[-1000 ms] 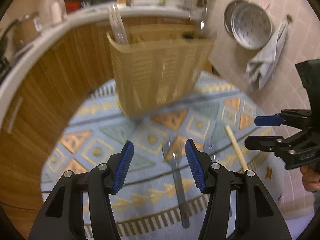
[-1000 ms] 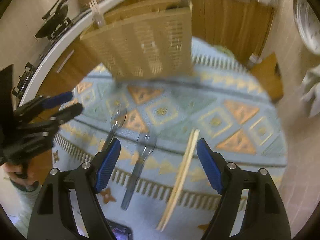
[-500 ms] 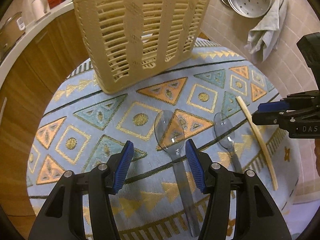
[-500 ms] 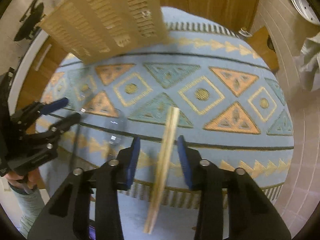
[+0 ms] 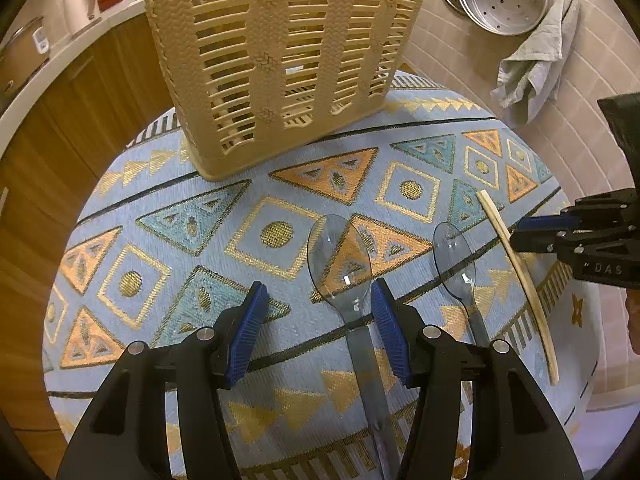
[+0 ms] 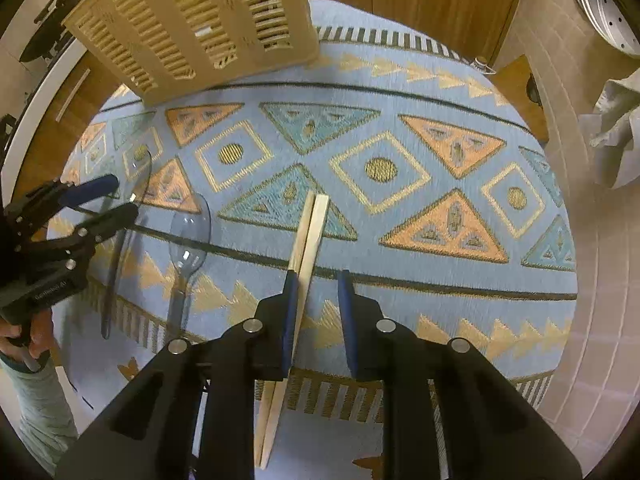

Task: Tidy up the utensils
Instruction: 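Grasp a clear spoon with the left gripper while the right gripper grasps a wooden chopstick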

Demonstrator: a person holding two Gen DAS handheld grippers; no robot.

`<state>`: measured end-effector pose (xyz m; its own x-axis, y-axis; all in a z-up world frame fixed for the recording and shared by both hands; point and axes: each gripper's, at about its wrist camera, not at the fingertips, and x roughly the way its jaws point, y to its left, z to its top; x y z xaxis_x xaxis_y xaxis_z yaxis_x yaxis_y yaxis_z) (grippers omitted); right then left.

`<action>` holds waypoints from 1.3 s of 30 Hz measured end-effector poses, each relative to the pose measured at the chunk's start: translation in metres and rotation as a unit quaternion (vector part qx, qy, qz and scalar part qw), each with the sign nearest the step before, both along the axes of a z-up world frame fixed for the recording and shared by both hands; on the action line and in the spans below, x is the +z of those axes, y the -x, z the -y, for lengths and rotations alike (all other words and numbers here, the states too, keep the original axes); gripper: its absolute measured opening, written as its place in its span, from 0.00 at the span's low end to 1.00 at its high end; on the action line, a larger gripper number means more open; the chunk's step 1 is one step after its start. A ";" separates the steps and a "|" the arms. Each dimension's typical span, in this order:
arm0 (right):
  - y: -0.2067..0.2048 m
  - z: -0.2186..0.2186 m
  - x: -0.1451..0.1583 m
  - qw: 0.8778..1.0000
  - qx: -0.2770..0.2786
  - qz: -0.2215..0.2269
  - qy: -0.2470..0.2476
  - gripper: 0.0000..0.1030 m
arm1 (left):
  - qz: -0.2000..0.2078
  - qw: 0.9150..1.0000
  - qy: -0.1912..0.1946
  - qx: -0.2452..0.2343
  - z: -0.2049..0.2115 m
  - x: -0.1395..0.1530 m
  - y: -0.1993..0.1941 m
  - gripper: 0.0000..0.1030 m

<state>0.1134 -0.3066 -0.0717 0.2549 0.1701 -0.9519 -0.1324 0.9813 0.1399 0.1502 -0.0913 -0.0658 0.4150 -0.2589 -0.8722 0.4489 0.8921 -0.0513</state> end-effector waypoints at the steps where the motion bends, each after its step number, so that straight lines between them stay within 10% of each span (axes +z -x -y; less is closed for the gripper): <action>1: -0.001 0.001 0.000 1.000 -0.001 -0.002 -0.002 0.18 | 0.000 1.000 0.000 0.000 0.000 0.000 0.000 0.51; 10: -0.006 -0.011 0.001 0.999 0.026 -0.023 0.011 0.17 | -0.002 1.000 -0.004 0.007 -0.004 0.000 -0.003 0.51; 14: -0.004 0.012 0.009 0.998 0.006 -0.029 -0.057 0.14 | -0.002 1.000 -0.007 0.005 -0.008 0.000 -0.001 0.51; 39: -0.003 -0.008 0.001 0.999 0.036 -0.016 0.016 0.05 | -0.012 0.999 -0.036 0.004 0.010 -0.003 -0.006 0.58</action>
